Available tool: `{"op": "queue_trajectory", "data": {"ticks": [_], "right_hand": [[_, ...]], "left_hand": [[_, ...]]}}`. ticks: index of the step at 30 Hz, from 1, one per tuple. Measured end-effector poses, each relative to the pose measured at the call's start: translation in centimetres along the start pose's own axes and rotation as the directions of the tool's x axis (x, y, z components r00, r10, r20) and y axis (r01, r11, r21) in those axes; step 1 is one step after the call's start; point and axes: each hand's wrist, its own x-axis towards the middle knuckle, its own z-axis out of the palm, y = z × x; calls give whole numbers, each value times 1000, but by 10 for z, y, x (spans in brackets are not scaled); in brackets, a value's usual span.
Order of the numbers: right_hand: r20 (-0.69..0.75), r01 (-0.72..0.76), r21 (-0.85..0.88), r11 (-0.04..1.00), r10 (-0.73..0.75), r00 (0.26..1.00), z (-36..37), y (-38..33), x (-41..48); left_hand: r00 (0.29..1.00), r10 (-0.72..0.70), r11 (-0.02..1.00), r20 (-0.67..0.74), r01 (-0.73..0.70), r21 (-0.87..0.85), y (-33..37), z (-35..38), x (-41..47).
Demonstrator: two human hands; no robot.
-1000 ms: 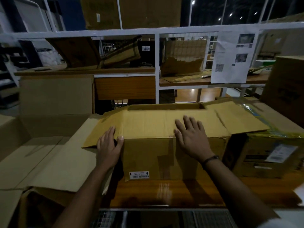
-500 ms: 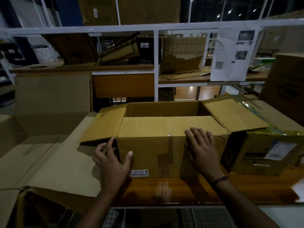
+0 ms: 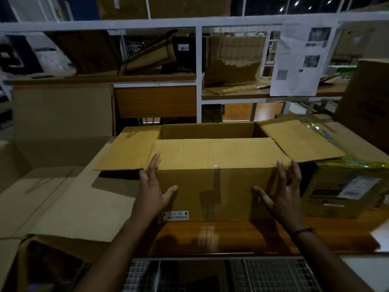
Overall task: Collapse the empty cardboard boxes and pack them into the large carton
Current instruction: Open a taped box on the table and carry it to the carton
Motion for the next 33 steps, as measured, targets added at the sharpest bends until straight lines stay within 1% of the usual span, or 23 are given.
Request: {"op": "queue_trajectory", "data": {"ticks": [3,6,10,15,24,33], "right_hand": [[87,39,3,999,-39,995,-6,5,8],[191,119,-44,992,-109,976,-8,7,10],[225,121,-24,992,-112,968,-7,10,12],[201,144,23,989,-146,969,-7,12,12],[132,171,70,983,-179,975,-27,11,23],[-29,214,84,973,-212,977,-71,-7,67]], "left_hand": [[999,-25,998,45,23,53,1,-1,8],[997,-34,994,69,27,104,-2,1,9],[997,-12,991,73,2,134,-8,5,9],[997,3,986,81,-16,164,-10,4,5],[995,78,985,68,-87,146,3,-11,13],[982,187,969,-10,-183,166,57,-48,47]]}}
